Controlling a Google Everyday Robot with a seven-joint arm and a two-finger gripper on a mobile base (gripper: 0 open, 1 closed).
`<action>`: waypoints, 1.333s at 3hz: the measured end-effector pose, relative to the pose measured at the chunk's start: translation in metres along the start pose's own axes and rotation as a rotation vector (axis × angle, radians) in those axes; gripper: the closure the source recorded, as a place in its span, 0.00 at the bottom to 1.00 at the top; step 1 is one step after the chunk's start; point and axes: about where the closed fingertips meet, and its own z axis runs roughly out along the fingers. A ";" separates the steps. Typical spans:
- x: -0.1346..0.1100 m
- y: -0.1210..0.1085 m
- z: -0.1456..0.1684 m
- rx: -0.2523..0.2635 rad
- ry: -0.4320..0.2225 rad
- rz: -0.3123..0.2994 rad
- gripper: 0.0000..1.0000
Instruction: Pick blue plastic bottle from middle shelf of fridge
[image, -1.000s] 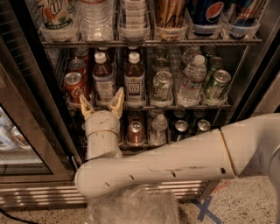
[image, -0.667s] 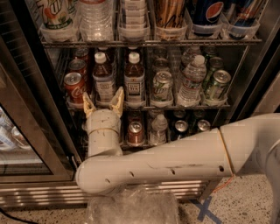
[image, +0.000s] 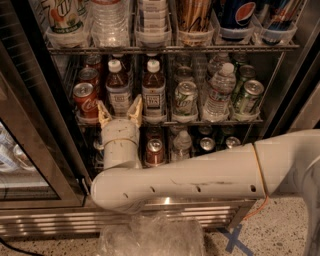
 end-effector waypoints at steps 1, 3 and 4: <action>0.001 0.001 0.015 -0.009 0.008 -0.002 0.26; 0.000 0.000 0.023 -0.013 0.012 -0.005 0.65; 0.000 0.000 0.023 -0.013 0.012 -0.005 0.89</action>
Offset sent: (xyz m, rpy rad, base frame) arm 0.0314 0.0040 0.0061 -0.0165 0.0184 0.0162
